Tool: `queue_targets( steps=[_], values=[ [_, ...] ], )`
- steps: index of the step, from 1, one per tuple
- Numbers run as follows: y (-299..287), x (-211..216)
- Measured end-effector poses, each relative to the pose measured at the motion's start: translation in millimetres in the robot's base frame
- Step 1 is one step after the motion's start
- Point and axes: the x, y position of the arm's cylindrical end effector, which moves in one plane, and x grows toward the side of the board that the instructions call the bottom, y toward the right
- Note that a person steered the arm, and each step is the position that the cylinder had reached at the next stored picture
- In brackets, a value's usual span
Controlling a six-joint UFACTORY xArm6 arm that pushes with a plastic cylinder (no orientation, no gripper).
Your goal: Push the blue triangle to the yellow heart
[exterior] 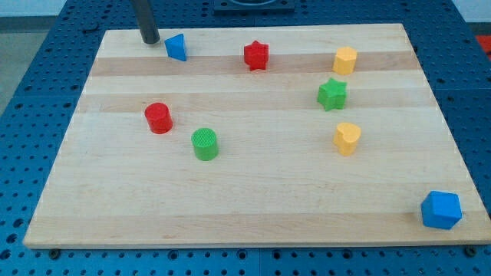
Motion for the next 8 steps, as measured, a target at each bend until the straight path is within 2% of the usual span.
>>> queue_targets(
  steps=[2,5,6,8],
  values=[
    [37,33],
    [84,18],
    [93,35],
    [97,107]
  ],
)
